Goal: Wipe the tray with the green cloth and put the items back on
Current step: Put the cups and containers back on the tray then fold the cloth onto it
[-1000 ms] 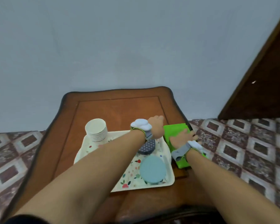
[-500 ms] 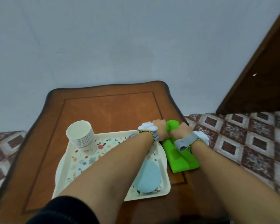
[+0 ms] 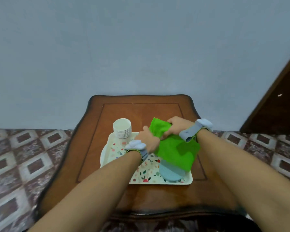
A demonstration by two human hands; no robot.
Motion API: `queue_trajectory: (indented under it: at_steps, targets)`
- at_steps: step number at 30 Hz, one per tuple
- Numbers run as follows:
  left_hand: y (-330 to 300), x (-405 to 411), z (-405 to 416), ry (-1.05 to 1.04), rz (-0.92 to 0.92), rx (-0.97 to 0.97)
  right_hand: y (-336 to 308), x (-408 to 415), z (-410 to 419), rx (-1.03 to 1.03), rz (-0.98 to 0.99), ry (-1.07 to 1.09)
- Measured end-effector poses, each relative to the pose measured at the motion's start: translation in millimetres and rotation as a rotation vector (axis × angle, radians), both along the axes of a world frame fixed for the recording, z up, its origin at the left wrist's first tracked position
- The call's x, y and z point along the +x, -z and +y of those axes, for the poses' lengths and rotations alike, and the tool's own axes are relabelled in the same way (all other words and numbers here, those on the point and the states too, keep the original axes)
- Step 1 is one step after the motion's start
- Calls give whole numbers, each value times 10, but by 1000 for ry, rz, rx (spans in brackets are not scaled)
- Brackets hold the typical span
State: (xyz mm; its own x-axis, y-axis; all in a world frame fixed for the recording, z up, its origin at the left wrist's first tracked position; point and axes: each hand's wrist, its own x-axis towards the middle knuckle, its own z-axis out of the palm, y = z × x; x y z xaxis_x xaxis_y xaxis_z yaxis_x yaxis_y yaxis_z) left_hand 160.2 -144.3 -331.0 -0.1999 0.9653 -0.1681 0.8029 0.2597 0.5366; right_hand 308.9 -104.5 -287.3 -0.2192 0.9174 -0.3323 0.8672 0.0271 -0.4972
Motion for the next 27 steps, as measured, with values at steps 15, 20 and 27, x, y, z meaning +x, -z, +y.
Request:
queue_trajectory:
  at_steps: [15,20,27]
  targets:
    - [395,-1528,-631,62,168,-261,936,-1219,-229,177,-72,-118]
    - [449,-1519,-536,122,384,-276,1122,-1089,-288,228,-54,-120]
    - [398,-1528,-492,148,515,-40,1209,-674,-339,834,-45,97]
